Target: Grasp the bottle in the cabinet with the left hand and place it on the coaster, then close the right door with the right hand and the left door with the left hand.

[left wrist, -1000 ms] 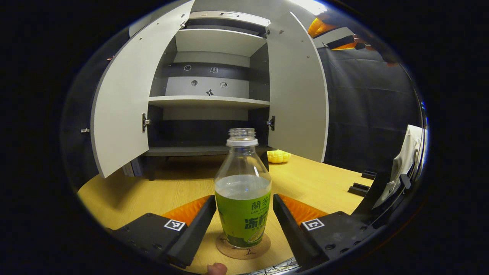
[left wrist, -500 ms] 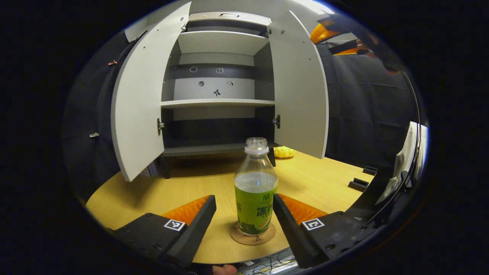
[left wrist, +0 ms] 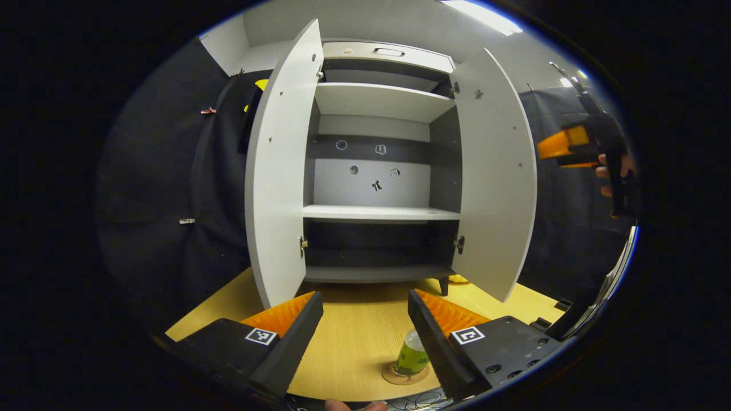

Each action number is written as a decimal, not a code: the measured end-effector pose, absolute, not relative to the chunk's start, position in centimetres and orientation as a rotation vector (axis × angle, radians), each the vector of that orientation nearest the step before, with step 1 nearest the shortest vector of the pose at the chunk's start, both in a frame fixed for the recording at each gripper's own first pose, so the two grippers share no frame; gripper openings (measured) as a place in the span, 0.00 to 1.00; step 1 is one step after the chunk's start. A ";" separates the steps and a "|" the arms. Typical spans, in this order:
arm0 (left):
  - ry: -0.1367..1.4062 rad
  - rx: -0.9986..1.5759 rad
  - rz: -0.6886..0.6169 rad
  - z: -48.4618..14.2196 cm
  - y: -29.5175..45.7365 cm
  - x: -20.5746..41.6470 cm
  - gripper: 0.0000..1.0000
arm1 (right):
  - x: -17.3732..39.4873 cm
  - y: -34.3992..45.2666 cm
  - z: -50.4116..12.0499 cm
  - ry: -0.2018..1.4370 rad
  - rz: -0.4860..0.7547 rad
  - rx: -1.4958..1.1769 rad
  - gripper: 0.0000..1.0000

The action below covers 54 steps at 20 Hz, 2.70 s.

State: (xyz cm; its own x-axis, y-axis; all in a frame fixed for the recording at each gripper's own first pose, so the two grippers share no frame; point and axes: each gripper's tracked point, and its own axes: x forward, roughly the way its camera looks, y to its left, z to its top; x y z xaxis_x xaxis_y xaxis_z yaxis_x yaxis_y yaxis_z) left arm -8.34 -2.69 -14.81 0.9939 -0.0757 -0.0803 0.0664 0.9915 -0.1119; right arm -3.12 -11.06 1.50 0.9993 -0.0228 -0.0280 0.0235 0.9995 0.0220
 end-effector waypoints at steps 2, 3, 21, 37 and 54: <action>0.070 -0.113 -0.041 -12.5 -1.7 -7.8 0.95 | -2.5 -13.1 1.8 0.022 -0.060 0.041 0.98; 0.073 -0.117 -0.026 -11.8 -1.2 -7.6 0.95 | -2.0 -14.1 1.8 0.022 -0.079 0.045 0.98; 0.105 -0.059 0.048 -8.8 0.7 -5.3 0.95 | 5.4 -19.3 3.2 0.038 -0.099 0.144 0.97; 0.088 -0.045 0.016 -8.7 1.3 -4.8 0.95 | 5.3 -9.4 2.8 0.063 0.086 0.198 0.97; 0.098 -0.050 0.088 -8.8 5.2 -5.7 0.95 | 12.1 3.0 2.1 0.059 0.238 0.139 0.98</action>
State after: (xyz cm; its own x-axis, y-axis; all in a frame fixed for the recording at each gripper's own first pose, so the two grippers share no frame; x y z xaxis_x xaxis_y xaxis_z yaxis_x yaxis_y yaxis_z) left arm -5.67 5.19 -8.77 0.9914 0.0849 -0.0998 -0.0898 0.9949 -0.0457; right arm 12.11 3.05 2.14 0.9701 0.2392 -0.0420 -0.2311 0.9622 0.1440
